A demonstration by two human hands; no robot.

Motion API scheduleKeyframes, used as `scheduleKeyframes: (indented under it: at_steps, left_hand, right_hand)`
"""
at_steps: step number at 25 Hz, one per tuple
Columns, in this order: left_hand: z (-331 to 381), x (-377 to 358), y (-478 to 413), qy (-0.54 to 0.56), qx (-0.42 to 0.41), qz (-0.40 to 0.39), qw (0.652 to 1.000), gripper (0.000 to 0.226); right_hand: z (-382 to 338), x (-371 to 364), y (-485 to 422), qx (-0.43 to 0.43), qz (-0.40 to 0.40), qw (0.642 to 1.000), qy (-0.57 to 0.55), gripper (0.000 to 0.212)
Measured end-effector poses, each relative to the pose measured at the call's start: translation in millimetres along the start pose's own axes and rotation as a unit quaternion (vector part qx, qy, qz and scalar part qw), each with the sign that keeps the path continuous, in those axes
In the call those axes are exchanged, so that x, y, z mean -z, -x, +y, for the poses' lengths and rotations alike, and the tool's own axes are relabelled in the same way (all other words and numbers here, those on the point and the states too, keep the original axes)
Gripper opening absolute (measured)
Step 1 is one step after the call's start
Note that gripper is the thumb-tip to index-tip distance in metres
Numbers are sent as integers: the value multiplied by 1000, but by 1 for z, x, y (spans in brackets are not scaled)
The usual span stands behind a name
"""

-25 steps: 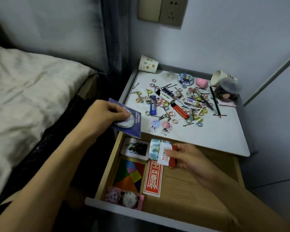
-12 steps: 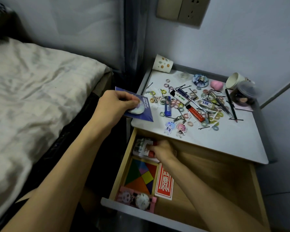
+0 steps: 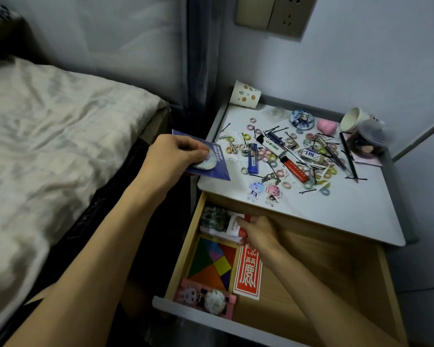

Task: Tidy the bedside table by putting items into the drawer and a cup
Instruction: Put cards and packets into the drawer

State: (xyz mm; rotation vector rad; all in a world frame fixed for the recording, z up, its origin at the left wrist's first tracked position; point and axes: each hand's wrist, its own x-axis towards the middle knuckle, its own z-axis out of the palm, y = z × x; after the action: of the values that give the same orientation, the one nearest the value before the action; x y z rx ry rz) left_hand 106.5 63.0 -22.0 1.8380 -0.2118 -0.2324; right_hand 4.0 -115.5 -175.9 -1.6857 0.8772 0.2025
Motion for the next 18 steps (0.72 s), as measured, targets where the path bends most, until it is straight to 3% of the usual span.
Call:
scheduleKeyframes:
  at_steps: [5, 18]
  left_hand:
    - [-2, 0, 1, -28, 2, -18, 999, 5]
    - [1, -3, 5, -81, 9, -83, 993, 14]
  right_hand:
    - [1, 13, -2, -14, 17, 998, 59, 18]
    - [-14, 4, 22, 80, 56, 983, 152, 26]
